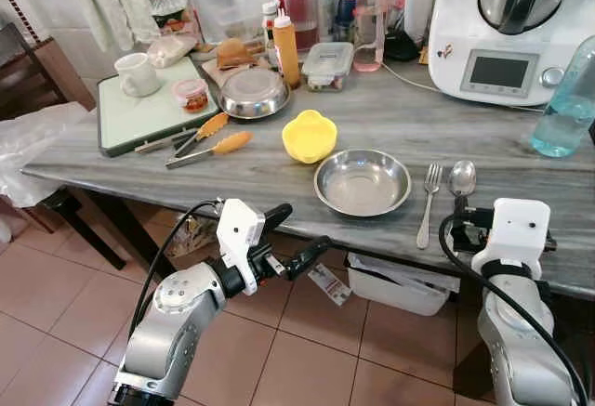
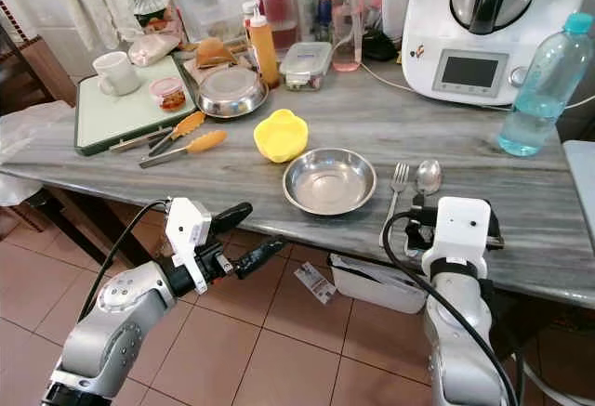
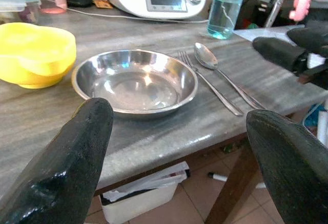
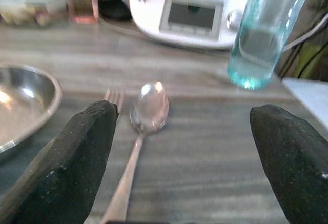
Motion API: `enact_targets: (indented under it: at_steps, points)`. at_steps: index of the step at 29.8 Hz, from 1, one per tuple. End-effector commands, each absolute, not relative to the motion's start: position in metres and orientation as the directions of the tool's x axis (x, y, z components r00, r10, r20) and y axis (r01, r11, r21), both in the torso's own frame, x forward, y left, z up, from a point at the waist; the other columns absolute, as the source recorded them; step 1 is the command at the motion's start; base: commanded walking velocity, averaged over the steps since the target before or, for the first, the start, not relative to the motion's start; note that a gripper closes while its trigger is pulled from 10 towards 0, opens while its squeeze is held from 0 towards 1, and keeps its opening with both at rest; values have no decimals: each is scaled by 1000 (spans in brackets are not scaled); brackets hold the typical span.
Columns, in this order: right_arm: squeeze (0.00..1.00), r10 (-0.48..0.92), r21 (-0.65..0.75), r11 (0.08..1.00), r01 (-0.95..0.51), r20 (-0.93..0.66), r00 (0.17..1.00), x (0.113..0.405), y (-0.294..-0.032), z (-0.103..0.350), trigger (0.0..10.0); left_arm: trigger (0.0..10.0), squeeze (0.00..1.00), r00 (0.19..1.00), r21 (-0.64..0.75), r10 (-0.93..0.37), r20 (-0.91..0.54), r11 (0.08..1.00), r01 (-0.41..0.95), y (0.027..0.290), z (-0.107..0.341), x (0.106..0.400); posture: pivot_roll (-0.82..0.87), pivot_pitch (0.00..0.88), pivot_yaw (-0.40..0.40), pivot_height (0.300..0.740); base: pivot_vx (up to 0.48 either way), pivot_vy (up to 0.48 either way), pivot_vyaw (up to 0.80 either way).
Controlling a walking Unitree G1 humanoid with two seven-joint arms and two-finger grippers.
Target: Setting the table
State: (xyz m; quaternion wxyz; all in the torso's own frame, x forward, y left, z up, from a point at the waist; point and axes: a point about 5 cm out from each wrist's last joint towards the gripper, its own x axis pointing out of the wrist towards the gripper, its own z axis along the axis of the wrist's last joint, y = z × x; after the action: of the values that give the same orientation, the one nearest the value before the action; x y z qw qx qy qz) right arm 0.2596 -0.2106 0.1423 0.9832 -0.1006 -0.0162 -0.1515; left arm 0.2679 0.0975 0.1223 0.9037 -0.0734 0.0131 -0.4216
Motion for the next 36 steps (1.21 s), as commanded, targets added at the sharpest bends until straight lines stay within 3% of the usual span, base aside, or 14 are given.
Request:
enact_targets:
  at_steps: [1, 4, 5, 6, 7, 10, 12, 15, 18, 25, 36]
  points:
    - [1000, -285, -187, 935, 303, 116, 951, 255, -206, 153, 10000, 10000, 0, 675, -131, -737, 33, 666, 734, 103, 121, 269, -125, 0, 86, 740, 0, 0, 0]
    - [1000, -270, -206, 936, 285, 98, 958, 253, -204, 152, 10000, 10000, 0, 728, -114, -684, 32, 722, 683, 106, 119, 274, -131, 0, 86, 740, 0, 0, 0]
    - [882, -265, -215, 936, 279, 91, 960, 252, -203, 152, 10000, 10000, 0, 765, -97, -644, 20, 760, 642, 110, 117, 278, -133, 0, 87, 740, 0, 0, 0]
    - [882, -264, -208, 938, 278, 91, 960, 252, -203, 152, 10000, 10000, 0, 775, -89, -632, 14, 771, 631, 111, 116, 279, -133, 0, 87, 740, 0, 0, 0]
    - [0, -268, -206, 937, 281, 89, 959, 251, -203, 151, 10000, 10000, 0, 823, -40, -568, 9, 822, 567, 117, 115, 284, -135, 0, 85, 740, 0, 0, 0]
    - [0, -250, -189, 947, 261, 78, 965, 251, -201, 150, 10000, 10000, 0, 873, -15, -487, 9, 873, 488, 125, 115, 289, -133, 0, 81, 740, 0, 0, 0]
    - [0, -227, -171, 956, 237, 78, 971, 251, -199, 150, 10000, 10000, 0, 937, 47, -350, 9, 936, 349, 140, 115, 296, -129, 0, 71, 740, 0, 0, 0]
    - [0, -203, -154, 965, 213, 79, 976, 252, -196, 151, 10000, 10000, 0, 956, 54, -294, 9, 955, 293, 147, 113, 297, -121, 0, 55, 740, 0, 0, 0]
    - [0, -148, -160, 975, 157, 62, 987, 258, -190, 151, 10000, 10000, 0, 989, 103, -133, 69, 987, 126, 168, 115, 293, -99, 0, 26, 740, 0, 0, 0]
    - [0, -73, -212, 973, 97, 115, 991, 272, -179, 158, 10000, 10000, 0, 996, 133, -15, 83, 991, 3, 180, 112, 280, -56, 0, -7, 740, 0, 0, 0]
    - [0, -44, -185, 981, 57, 74, 996, 275, -176, 151, 10000, 10000, 0, 996, 217, 0, 88, 976, -19, 175, 109, 274, -49, 0, -4, 740, 0, 0, 0]
